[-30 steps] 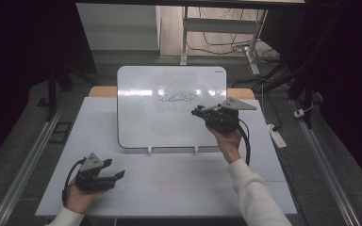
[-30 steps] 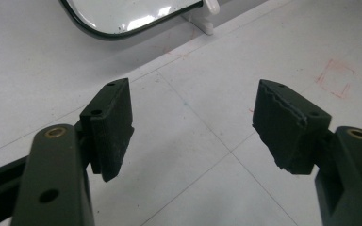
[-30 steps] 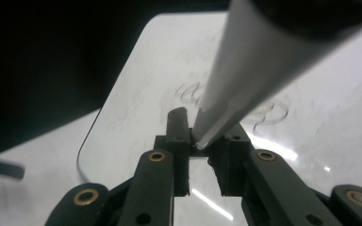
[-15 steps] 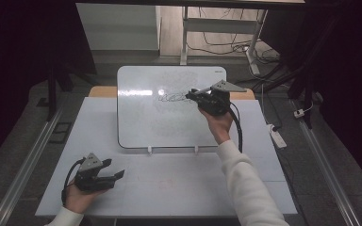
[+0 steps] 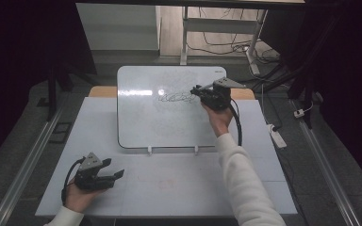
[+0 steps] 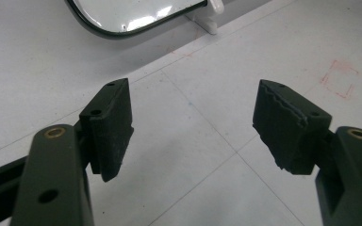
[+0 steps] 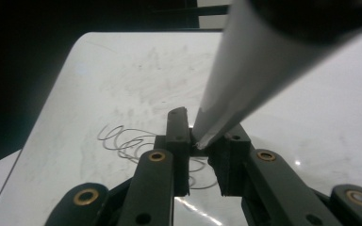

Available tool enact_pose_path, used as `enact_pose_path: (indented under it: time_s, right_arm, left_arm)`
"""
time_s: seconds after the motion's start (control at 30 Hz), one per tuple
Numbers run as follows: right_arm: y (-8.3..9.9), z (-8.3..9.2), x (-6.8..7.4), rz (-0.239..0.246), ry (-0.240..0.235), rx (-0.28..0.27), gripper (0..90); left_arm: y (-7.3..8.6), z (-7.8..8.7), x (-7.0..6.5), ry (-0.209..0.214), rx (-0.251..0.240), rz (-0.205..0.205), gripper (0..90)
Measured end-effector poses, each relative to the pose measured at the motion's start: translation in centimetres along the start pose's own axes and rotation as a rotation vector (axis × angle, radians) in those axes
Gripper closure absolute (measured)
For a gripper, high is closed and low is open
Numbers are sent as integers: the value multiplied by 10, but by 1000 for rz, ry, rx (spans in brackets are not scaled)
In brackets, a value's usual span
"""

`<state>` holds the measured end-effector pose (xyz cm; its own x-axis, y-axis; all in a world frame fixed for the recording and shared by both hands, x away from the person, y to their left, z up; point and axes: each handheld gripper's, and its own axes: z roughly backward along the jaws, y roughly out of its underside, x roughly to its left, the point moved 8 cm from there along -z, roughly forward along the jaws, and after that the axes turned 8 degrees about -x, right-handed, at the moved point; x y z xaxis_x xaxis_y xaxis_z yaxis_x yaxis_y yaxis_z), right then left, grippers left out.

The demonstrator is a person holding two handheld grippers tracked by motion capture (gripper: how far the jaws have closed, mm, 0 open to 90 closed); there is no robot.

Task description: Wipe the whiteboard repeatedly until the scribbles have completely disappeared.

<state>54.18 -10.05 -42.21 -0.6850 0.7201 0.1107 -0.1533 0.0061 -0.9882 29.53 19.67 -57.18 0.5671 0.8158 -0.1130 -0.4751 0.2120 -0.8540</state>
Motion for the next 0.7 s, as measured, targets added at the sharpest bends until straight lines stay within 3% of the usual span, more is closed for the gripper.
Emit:
enact_pose_path:
  time_s: [0.17,0.37,0.53,0.6,0.7]
  right_arm:
    - [2,0,-6,-12,6,-1,772]
    - [7,-2,-4,34,10,23,772]
    - [8,3,-13,39,43,24,773]
    - [15,2,-9,56,25,51,773]
    - [33,0,10,87,-49,94,773]
  left_arm:
    - [0,0,0,-1,0,-3,298]
    - [0,0,0,-1,0,-3,298]
    - [0,0,-1,0,2,-4,298]
    - [0,0,-1,-1,1,-7,298]
    - [0,0,-1,-1,-2,-7,298]
